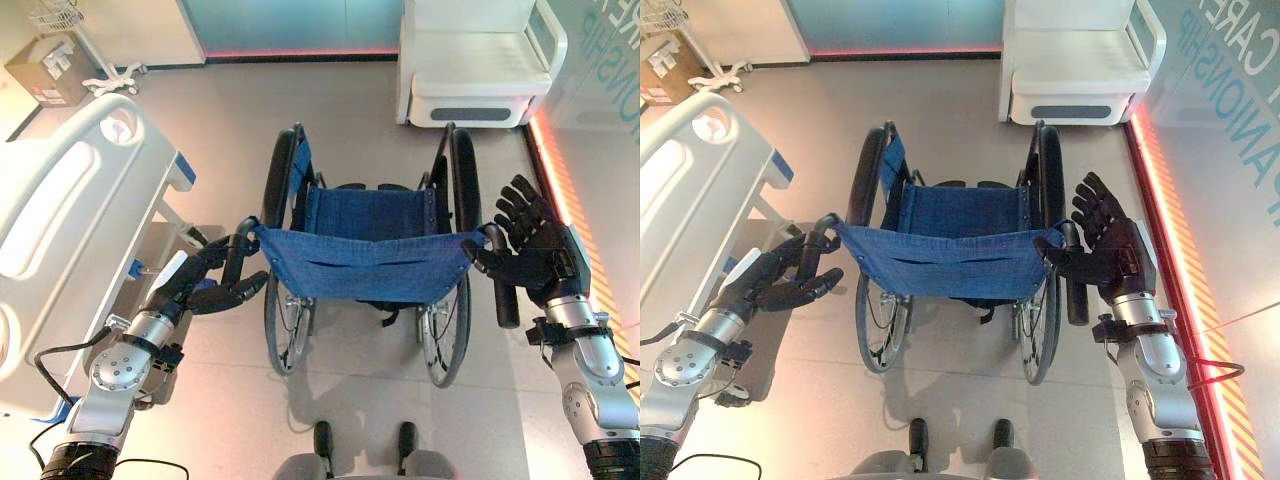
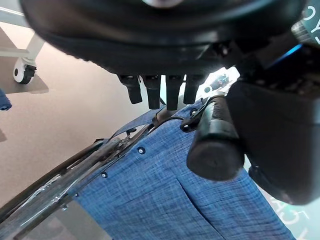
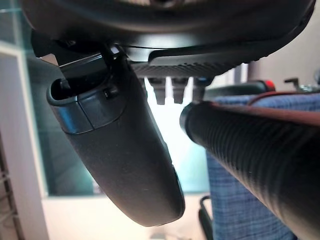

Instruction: Push the wheelchair next to the bed

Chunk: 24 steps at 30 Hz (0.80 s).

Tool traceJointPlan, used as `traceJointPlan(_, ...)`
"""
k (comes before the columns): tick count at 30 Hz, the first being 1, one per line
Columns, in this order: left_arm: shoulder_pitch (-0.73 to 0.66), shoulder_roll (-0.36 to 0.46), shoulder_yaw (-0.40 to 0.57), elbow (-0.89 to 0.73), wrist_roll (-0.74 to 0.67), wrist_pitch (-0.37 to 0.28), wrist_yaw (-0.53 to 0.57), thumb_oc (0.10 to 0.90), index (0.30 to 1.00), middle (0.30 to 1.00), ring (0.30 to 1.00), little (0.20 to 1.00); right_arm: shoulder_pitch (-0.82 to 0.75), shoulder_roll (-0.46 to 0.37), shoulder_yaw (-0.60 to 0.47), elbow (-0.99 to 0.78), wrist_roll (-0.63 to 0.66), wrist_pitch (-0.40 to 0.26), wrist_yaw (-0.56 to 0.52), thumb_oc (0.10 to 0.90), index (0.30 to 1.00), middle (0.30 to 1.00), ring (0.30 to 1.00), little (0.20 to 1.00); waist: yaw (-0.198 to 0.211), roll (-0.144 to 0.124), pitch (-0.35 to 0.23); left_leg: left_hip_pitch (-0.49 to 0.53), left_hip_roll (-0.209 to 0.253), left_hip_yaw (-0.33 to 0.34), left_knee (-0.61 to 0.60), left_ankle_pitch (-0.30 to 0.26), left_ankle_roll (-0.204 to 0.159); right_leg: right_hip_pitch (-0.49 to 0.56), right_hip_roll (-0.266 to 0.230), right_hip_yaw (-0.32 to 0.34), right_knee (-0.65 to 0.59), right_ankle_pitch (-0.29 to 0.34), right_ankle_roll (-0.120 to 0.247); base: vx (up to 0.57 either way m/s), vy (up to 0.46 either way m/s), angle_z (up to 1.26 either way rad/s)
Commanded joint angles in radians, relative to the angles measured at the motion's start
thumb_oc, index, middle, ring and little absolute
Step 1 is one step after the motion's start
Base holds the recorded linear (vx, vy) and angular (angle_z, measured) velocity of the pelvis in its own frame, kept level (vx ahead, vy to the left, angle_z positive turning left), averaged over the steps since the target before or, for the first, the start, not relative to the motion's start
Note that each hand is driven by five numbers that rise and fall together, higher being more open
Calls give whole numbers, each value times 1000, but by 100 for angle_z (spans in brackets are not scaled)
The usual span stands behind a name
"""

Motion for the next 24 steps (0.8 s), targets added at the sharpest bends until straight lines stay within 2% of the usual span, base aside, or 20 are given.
traceJointPlan(1, -90, 72, -17, 45, 3, -8, 38, 800, 900, 900, 900, 900, -85, -44, -23, -135, -25, -91, -21, 800, 900, 900, 900, 900, -7, -23, -46, -27, -63, 22, 74, -87, 49, -79, 10, 37, 133, -57, -10, 0, 0, 0)
traceJointPlan(4, -120, 64, -51, 78, 13, 9, 63, 800, 900, 900, 900, 900, -91, -63, -9, -128, -139, -38, -66, 800, 900, 900, 900, 900, -13, -24, -45, -29, -66, 27, 80, -90, 49, -82, 10, 42, 138, -57, -9, 0, 0, 0)
traceJointPlan(5, -137, 65, -68, 89, 25, 21, 76, 800, 900, 900, 900, 900, -90, -86, -1, -109, -245, 23, -85, 800, 900, 900, 900, 900, -18, -27, -44, -31, -67, 30, 84, -91, 49, -86, 11, 45, 141, -56, -8, 0, 0, 0)
traceJointPlan(7, -155, 77, -77, 95, 27, 32, 79, 800, 900, 900, 900, 900, -91, -127, 10, -87, -361, 97, -88, 800, 900, 900, 900, 900, -21, -30, -40, -33, -67, 33, 86, -92, 51, -90, 11, 48, 144, -55, -7, 0, 0, 0)
traceJointPlan(8, -159, 79, -78, 97, 26, 33, 79, 800, 900, 900, 900, 900, -92, -133, 11, -83, -372, 105, -89, 800, 900, 900, 900, 900, -21, -31, -39, -33, -67, 34, 87, -92, 51, -91, 11, 48, 145, -55, -7, -34, -17, -3)
traceJointPlan(10, -197, 118, -90, 119, 29, 49, 69, 800, 900, 900, 900, 900, -98, -212, 32, -27, -545, 209, -123, 800, 900, 900, 900, 900, -25, -39, -32, -35, -65, 41, 90, -91, 51, -94, 13, 49, 148, -51, -6, -38, -37, -3)
traceJointPlan(12, -232, 146, -105, 142, 36, 60, 62, 800, 900, 900, 900, 900, -116, -252, 46, 15, -613, 275, -123, 800, 900, 900, 900, 900, -26, -44, -25, -36, -63, 46, 93, -92, 52, -95, 14, 50, 151, -49, -5, -31, -42, 1)
traceJointPlan(14, -268, 174, -123, 159, 32, 83, 56, 800, 900, 900, 900, 900, -144, -289, 62, 41, -617, 334, -124, 800, 900, 900, 900, 900, -26, -50, -17, -37, -61, 48, 97, -93, 51, -96, 15, 51, 154, -46, -4, -26, -36, 0)
traceJointPlan(15, -273, 177, -125, 161, 32, 88, 55, 800, 900, 900, 900, 900, -147, -291, 64, 43, -620, 344, -124, 800, 900, 900, 900, 900, -26, -50, -16, -37, -61, 48, 97, -93, 51, -96, 15, 51, 154, -46, -4, -26, -32, -1)
traceJointPlan(18, -310, 198, -150, 184, 38, 130, 48, 800, 900, 900, 900, 900, -185, -308, 88, 62, -681, 442, -125, 800, 900, 900, 900, 900, -26, -54, -8, -41, -61, 47, 102, -96, 51, -99, 19, 56, 155, -45, -4, 0, 0, 0)
traceJointPlan(19, -335, 213, -165, 199, 40, 164, 38, 800, 900, 900, 900, 900, -204, -319, 103, 68, -734, 495, -123, 800, 900, 900, 900, 900, -26, -55, -2, -42, -61, 48, 103, -96, 52, -99, 19, 57, 155, -43, -3, 0, 0, 0)
traceJointPlan(20, -342, 217, -170, 201, 40, 173, 34, 800, 900, 900, 900, 900, -209, -322, 108, 71, -736, 504, -119, 800, 900, 900, 900, 900, -26, -55, -1, -42, -61, 48, 104, -97, 52, -99, 19, 58, 155, -43, -3, -31, -13, 1)
traceJointPlan(21, -356, 227, -179, 209, 41, 200, 23, 800, 900, 900, 900, 900, -221, -327, 119, 77, -751, 540, -97, 800, 900, 900, 900, 900, -26, -56, 2, -43, -61, 47, 104, -97, 53, -99, 20, 59, 155, -43, -3, 0, 0, 0)
traceJointPlan(22, -357, 227, -180, 209, 41, 201, 23, 800, 900, 900, 900, 900, -222, -327, 118, 77, -752, 541, -96, 800, 900, 900, 900, 900, -26, -56, 2, -43, -61, 47, 104, -97, 53, -99, 20, 59, 155, -43, -3, 0, 0, 0)
traceJointPlan(24, -379, 236, -198, 232, 44, 243, -5, 800, 900, 900, 900, 900, -249, -321, 155, 96, -765, 605, -59, 800, 900, 900, 900, 900, -22, -56, 6, -47, -63, 43, 108, -97, 55, -101, 22, 62, 156, -42, -3, 0, 0, 0)
